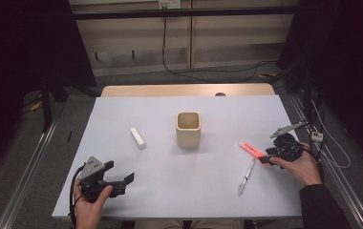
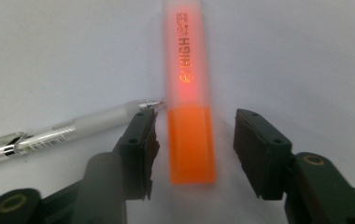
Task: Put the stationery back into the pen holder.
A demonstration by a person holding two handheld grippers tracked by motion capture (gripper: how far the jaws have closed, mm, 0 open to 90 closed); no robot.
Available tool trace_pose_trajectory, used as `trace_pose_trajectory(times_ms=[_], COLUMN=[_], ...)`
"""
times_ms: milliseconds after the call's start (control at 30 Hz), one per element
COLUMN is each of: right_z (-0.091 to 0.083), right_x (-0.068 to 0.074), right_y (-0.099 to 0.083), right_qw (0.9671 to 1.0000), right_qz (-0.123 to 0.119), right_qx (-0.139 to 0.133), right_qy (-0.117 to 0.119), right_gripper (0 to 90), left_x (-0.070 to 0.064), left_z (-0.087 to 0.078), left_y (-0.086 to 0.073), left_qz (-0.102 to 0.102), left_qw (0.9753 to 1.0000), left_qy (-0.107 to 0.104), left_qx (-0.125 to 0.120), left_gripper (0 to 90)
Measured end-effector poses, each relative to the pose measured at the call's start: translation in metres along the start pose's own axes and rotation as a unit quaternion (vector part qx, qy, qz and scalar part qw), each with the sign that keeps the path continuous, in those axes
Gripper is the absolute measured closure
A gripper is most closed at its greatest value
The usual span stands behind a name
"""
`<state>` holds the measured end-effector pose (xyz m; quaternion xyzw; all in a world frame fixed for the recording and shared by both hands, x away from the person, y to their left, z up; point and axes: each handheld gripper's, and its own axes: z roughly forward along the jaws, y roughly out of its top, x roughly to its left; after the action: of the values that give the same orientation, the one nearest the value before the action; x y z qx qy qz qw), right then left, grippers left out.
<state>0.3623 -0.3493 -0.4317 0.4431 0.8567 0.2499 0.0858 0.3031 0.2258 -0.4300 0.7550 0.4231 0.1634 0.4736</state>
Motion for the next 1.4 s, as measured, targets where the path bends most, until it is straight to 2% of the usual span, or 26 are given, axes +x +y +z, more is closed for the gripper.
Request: trace_pose_trajectory(times_ms=[133, 300, 533, 633, 767, 933, 1133, 1233, 1400], right_z=[0.004, 0.004, 0.007, 0.008, 0.009, 0.009, 0.008, 0.007, -0.002], right_x=[-0.001, 0.000, 0.005, 0.005, 0.006, 0.007, 0.006, 0.005, 0.004], right_y=[0.000, 0.002, 0.007, 0.010, 0.014, 0.015, 0.015, 0.014, 0.014], right_qw=[0.9998, 0.9995, 0.9982, 0.9977, 0.9964, 0.9962, 0.9970, 0.9974, 0.9987], right_qz=[-0.013, -0.017, -0.040, -0.041, -0.042, -0.041, -0.024, -0.019, -0.015], right_qx=[0.013, 0.025, 0.043, 0.054, 0.074, 0.076, 0.072, 0.066, 0.047], right_qy=[-0.004, -0.002, -0.010, -0.011, -0.009, -0.012, -0.013, -0.020, -0.017], right_gripper=[57.0, 60.2, 63.6, 67.0, 67.2, 67.3, 67.3, 67.3, 67.3], left_x=[0.000, 0.000, 0.000, 0.001, 0.001, 0.001, 0.001, 0.000, -0.001], left_z=[0.001, 0.001, 0.001, 0.000, 0.001, 0.001, 0.001, 0.001, 0.001], left_y=[0.000, 0.000, 0.000, 0.000, -0.001, 0.000, 0.000, 0.000, 0.000], left_qz=[0.002, 0.001, 0.001, -0.003, -0.003, -0.004, -0.005, -0.004, 0.003], left_qw=[1.0000, 1.0000, 1.0000, 1.0000, 1.0000, 1.0000, 1.0000, 1.0000, 0.9999], left_qy=[0.000, -0.001, -0.003, -0.003, -0.003, -0.002, -0.006, -0.008, -0.011], left_qx=[0.002, 0.001, 0.003, 0.001, 0.002, 0.001, -0.001, -0.002, 0.001], left_gripper=[6.7, 6.3, 5.9, 5.7, 5.4, 5.4, 5.3, 5.0, 5.0])
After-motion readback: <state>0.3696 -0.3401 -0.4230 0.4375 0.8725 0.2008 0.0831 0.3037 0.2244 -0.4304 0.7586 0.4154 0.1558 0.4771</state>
